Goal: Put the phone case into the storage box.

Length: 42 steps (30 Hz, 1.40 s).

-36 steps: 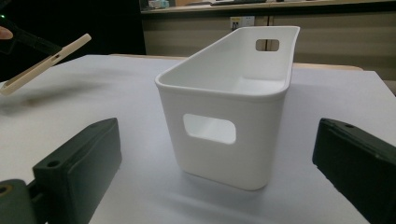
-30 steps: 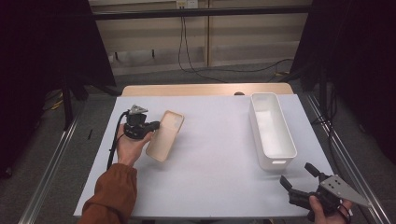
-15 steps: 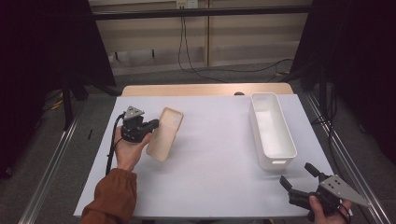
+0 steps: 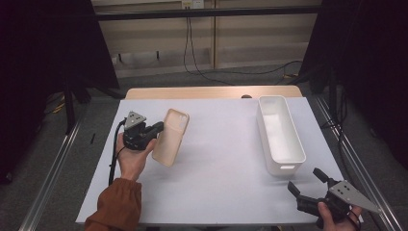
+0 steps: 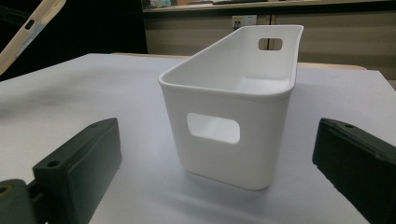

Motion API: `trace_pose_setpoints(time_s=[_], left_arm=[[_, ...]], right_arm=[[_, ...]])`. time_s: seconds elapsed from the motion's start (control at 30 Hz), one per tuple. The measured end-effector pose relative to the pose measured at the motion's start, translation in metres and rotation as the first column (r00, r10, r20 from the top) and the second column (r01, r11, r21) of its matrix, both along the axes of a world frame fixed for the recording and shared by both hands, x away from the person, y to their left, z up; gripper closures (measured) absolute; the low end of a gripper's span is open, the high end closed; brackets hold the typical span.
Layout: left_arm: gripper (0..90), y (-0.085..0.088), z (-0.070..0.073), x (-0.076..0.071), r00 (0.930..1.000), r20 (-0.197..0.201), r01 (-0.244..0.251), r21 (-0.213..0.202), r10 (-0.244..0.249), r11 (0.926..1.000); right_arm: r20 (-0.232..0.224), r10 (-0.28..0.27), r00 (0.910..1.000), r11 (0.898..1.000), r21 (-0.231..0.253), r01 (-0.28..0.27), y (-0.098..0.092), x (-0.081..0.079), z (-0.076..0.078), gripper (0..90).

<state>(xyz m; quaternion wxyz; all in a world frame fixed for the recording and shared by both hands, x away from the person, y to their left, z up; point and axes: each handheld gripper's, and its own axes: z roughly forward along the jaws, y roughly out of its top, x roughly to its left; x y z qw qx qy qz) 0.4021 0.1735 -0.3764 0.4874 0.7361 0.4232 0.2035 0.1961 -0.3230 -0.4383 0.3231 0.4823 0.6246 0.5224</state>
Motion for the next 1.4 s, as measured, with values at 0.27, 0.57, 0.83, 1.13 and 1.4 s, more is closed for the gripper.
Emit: trace_pose_setpoints(time_s=[0.27, 0.57, 0.83, 1.13, 1.4], left_arm=[[88.9, 0.003, 0.000, -0.010, 0.9990, 0.039, -0.022, -0.023, 0.023, 0.9995], [88.9, 0.001, -0.001, -0.023, 0.9979, 0.064, -0.006, -0.038, 0.008, 0.9993], [88.9, -0.002, -0.002, -0.032, 0.9978, 0.063, 0.023, -0.050, -0.020, 0.9985], [88.9, -0.003, -0.001, -0.040, 0.9974, 0.067, 0.033, -0.074, -0.028, 0.9967], [88.9, -0.014, -0.002, -0.044, 0.9959, 0.073, 0.057, -0.067, -0.052, 0.9961]], right_arm=[[-0.002, 0.004, 1.0000, 1.000, -0.001, -0.004, 0.000, 0.000, 0.000, 1.0], [-0.007, 0.009, 0.9999, 1.000, 0.004, -0.009, 0.003, -0.001, 0.000, 0.5], [-0.015, 0.051, 0.9986, 0.999, -0.010, -0.051, 0.013, -0.003, 0.005, 0.2], [-0.013, 0.087, 0.9961, 0.996, 0.021, -0.086, 0.026, -0.006, 0.012, 0.0], [-0.007, 0.175, 0.9845, 0.984, 0.015, -0.175, 0.049, -0.007, 0.024, 0.0]])
